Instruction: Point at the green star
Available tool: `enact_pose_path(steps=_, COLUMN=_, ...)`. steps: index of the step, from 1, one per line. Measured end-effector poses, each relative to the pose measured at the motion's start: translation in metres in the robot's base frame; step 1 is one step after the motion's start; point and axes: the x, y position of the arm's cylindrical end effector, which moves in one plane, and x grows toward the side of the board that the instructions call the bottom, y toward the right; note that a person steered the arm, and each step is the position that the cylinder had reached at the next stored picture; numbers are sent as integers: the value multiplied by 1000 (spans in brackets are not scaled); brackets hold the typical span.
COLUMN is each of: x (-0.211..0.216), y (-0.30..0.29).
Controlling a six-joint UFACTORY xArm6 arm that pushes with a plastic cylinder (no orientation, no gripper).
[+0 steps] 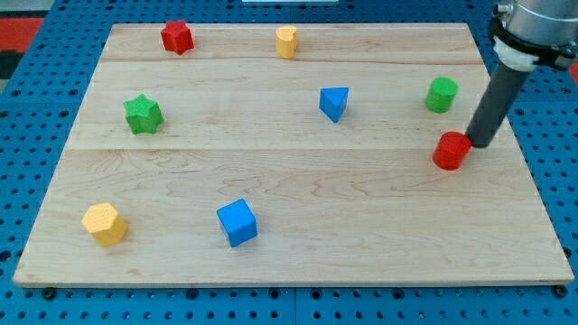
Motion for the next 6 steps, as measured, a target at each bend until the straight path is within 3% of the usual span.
enact_pose_path(steps=3, x=-4, y=-268)
enact_pose_path(steps=4, x=18, y=-353)
enact_pose_path(steps=5, x=-2, y=-440)
enact_pose_path(steps=6, x=-32, y=-465)
